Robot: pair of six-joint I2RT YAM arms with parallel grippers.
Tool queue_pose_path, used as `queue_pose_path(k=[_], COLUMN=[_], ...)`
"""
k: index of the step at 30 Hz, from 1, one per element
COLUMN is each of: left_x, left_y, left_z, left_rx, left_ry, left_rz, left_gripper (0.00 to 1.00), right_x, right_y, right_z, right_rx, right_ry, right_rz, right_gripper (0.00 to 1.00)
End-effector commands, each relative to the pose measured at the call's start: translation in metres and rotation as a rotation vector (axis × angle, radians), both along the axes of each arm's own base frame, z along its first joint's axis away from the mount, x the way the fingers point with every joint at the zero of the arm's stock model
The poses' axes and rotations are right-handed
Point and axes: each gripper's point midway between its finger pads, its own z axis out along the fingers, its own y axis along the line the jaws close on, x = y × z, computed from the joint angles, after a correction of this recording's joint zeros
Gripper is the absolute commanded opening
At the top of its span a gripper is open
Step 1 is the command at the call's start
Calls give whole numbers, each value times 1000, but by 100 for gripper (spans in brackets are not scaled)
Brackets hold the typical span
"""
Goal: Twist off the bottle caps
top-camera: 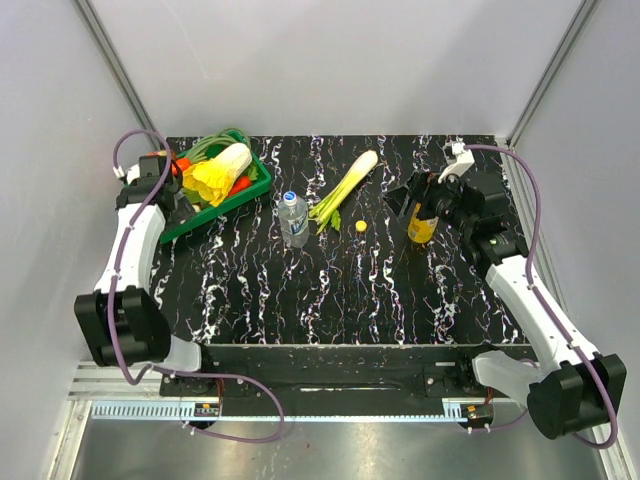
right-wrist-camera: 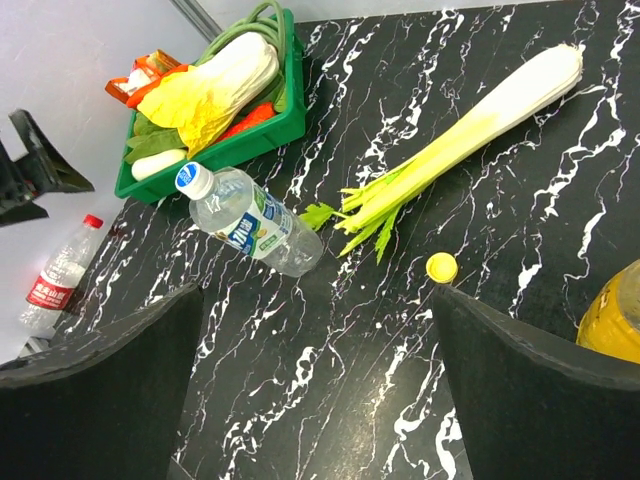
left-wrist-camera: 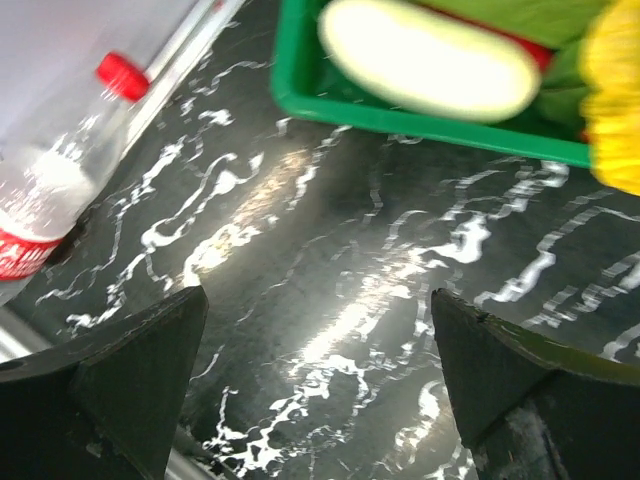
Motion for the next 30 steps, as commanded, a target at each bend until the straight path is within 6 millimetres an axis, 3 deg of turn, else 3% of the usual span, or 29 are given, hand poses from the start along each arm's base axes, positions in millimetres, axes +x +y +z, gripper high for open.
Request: queue_pose_path(k=[1, 4, 11, 21, 24, 30], left_x=[-27, -42, -51, -37, -30, -20], left_y=[37, 57, 81, 108, 119, 132], left_z=[-20, -27, -49, -59, -54, -68], left_rx=[98, 163, 236, 284, 356, 426], left_ry=[109, 191, 346, 419, 442, 459], left_rz=[187, 271, 322, 338, 311, 257], left_gripper=[99, 99, 99, 99, 99, 99], right_x=[-1, -1, 1, -2, 0, -5], right_y=[8, 9, 13, 16, 17, 19], right_z=[27, 24, 23, 11, 18, 18], right_rx=[46, 45, 61, 79, 91, 101], right_ry=[-29, -24, -16, 14, -20, -21], right_rz=[36, 42, 59, 67, 69, 84], right_gripper=[100, 100, 100, 100, 100, 100])
